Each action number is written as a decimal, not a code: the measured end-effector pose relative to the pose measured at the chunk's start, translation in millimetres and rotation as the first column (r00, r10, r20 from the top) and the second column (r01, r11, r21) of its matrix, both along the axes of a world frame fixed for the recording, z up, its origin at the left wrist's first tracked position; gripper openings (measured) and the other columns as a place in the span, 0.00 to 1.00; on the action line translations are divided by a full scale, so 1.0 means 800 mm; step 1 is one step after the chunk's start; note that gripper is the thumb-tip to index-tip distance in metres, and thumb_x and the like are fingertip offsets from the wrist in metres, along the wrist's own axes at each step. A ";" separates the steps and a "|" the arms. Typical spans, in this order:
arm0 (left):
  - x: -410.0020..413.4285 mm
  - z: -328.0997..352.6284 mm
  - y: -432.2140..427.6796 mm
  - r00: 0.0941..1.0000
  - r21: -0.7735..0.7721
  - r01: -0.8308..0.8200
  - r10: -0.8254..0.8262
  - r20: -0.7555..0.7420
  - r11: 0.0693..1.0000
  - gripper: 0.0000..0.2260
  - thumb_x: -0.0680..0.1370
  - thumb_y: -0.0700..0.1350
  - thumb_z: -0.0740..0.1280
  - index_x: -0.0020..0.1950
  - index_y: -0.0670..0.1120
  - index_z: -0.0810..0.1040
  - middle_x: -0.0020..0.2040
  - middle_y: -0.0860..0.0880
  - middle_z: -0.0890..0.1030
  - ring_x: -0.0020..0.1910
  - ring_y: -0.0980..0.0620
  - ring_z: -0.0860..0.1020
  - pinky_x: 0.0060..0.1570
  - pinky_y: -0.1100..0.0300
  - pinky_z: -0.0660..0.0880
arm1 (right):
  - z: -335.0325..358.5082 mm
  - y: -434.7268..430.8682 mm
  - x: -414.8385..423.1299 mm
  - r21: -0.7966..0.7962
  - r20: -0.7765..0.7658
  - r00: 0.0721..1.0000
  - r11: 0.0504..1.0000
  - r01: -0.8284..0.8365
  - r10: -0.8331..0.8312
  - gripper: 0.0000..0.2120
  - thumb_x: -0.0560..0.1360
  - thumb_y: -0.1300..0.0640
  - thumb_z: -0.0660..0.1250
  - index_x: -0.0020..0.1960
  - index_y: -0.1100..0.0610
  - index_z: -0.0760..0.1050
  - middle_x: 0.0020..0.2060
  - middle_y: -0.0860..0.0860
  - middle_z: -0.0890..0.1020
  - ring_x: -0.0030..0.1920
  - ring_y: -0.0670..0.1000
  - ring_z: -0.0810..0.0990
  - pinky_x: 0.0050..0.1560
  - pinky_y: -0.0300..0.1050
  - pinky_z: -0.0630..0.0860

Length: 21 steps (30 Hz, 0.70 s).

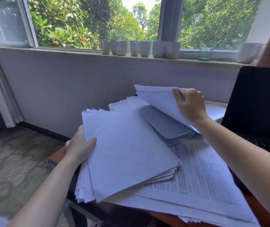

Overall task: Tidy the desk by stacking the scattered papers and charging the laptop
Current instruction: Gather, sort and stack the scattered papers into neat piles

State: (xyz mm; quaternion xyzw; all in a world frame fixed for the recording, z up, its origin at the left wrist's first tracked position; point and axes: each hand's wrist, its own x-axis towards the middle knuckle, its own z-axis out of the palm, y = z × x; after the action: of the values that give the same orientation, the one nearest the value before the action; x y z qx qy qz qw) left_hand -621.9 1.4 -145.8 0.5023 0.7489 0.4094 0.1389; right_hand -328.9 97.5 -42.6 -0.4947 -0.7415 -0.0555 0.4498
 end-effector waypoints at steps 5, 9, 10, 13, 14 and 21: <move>-0.001 -0.001 0.000 1.000 -0.006 0.015 -0.015 -0.003 1.000 0.24 0.63 0.53 0.57 0.58 0.50 0.68 0.51 0.54 0.76 0.50 0.47 0.72 0.60 0.50 0.66 | -0.008 -0.024 -0.030 0.098 0.000 0.979 0.974 -0.203 0.204 0.22 0.76 0.46 0.57 0.27 0.56 0.63 0.22 0.48 0.60 0.29 0.55 0.62 0.32 0.47 0.59; 0.001 -0.001 0.002 1.000 0.008 -0.008 0.008 0.023 1.000 0.23 0.66 0.56 0.54 0.57 0.48 0.70 0.51 0.52 0.77 0.50 0.47 0.72 0.59 0.50 0.65 | -0.035 -0.063 -0.072 0.121 0.086 0.930 0.922 -0.367 0.358 0.22 0.77 0.45 0.56 0.28 0.51 0.53 0.21 0.48 0.56 0.27 0.52 0.59 0.30 0.43 0.55; 0.001 -0.001 0.003 0.997 0.019 -0.034 0.032 0.064 0.999 0.24 0.67 0.58 0.51 0.55 0.47 0.71 0.52 0.50 0.77 0.51 0.46 0.72 0.59 0.50 0.64 | -0.043 -0.074 -0.081 0.115 0.107 0.914 0.909 -0.401 0.390 0.21 0.76 0.45 0.55 0.29 0.52 0.54 0.22 0.48 0.56 0.27 0.52 0.59 0.30 0.43 0.54; -0.001 -0.004 0.005 0.972 0.078 -0.058 0.039 0.231 0.995 0.35 0.69 0.68 0.45 0.61 0.47 0.75 0.58 0.50 0.77 0.63 0.43 0.71 0.67 0.48 0.62 | -0.063 -0.110 -0.104 0.034 0.100 0.837 0.838 -0.544 0.539 0.19 0.77 0.47 0.53 0.30 0.52 0.57 0.24 0.46 0.59 0.28 0.50 0.59 0.30 0.47 0.58; -0.001 -0.004 0.005 0.961 0.102 -0.050 0.020 0.277 0.994 0.39 0.67 0.72 0.44 0.64 0.49 0.75 0.62 0.51 0.77 0.66 0.43 0.70 0.70 0.46 0.61 | -0.067 -0.119 -0.108 -0.015 0.100 0.804 0.809 -0.587 0.586 0.18 0.77 0.47 0.52 0.31 0.52 0.57 0.24 0.46 0.59 0.29 0.51 0.60 0.30 0.48 0.60; -0.009 -0.005 0.010 0.957 0.036 -0.047 0.035 0.289 0.998 0.24 0.62 0.66 0.60 0.48 0.52 0.77 0.48 0.52 0.82 0.56 0.42 0.78 0.62 0.41 0.70 | -0.073 -0.127 -0.101 -0.578 0.048 0.662 0.561 -0.592 0.748 0.31 0.75 0.37 0.44 0.46 0.53 0.80 0.41 0.48 0.83 0.42 0.49 0.80 0.45 0.47 0.74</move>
State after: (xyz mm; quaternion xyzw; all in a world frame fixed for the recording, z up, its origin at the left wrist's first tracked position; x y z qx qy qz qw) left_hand -629.3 9.3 -149.4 0.4245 0.7221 0.4968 0.2271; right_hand -409.5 -4.3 -101.3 -0.2583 -0.9166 0.2510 0.1734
